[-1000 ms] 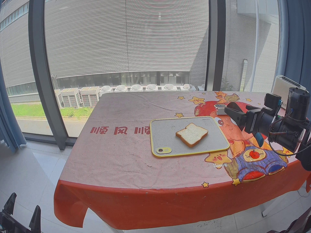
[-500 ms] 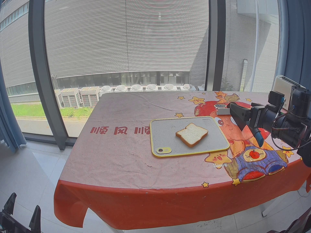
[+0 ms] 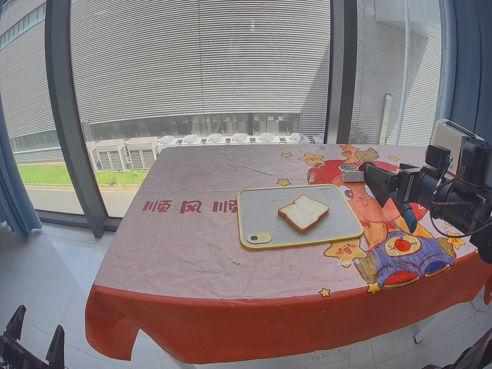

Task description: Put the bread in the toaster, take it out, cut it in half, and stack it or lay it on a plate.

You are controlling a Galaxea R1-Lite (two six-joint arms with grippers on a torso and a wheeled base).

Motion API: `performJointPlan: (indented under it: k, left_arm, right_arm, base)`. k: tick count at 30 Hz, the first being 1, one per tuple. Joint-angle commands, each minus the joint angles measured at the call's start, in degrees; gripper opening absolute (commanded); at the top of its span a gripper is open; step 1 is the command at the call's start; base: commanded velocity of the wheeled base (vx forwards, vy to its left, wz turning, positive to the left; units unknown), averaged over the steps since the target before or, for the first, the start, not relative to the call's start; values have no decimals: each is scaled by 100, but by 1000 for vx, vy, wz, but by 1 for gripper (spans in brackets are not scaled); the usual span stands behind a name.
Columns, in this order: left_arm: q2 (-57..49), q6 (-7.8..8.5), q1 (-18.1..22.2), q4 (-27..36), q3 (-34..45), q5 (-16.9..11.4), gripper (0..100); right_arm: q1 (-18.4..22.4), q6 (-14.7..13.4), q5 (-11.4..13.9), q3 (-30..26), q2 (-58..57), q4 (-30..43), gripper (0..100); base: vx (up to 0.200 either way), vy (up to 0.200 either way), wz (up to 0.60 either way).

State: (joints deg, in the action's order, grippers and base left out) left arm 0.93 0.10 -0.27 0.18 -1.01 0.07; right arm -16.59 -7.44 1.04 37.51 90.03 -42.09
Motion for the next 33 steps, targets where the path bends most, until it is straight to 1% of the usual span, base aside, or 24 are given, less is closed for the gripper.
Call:
performJointPlan:
  k: [1, 10, 13, 16, 17, 20, 22, 24, 26, 30, 33]
  left_arm:
    - [-93, -1, 0, -1, 92, 1, 100]
    - [-93, -1, 0, -1, 92, -7, 100]
    - [-93, -1, 0, -1, 92, -16, 100]
    - [-93, -1, 0, -1, 92, -16, 100]
    - [-93, -1, 0, -1, 92, -16, 100]
    - [-93, 8, -8, -1, 92, -25, 100]
    - [-93, 8, -8, -1, 92, -25, 100]
    - [-93, 8, -8, -1, 92, -25, 100]
    - [-93, 8, -8, -1, 92, -16, 100]
    - [-93, 17, -8, -1, 92, 28, 100]
    - [-93, 17, -8, -1, 92, 28, 100]
  right_arm:
    - [-20, 5, 2, -24, 24, -1, 100]
    - [-2, 5, 2, -24, 41, 8, 100]
    - [24, 5, 2, -7, 191, 122, 100]
    - [156, 5, 11, 46, 199, 228, 100]
    - [297, 14, 11, 107, 191, 316, 100]
    - [437, 23, 99, 204, 164, 509, 100]
    - [596, 23, 239, 230, 155, 632, 100]
    - [780, 23, 433, 274, 155, 773, 100]
    - [894, 23, 476, 336, 173, 852, 100]
    - [1018, 32, 476, 371, 199, 993, 100]
    - [1000, 58, 476, 336, 217, 1133, 100]
  base:
    - [0, 0, 0]
    - [0, 0, 0]
    - [0, 0, 0]
    - [0, 0, 0]
    - [0, 0, 0]
    - [0, 0, 0]
    - [0, 0, 0]
    - [0, 0, 0]
    - [0, 0, 0]
    - [0, 0, 0]
    - [0, -200, 0]
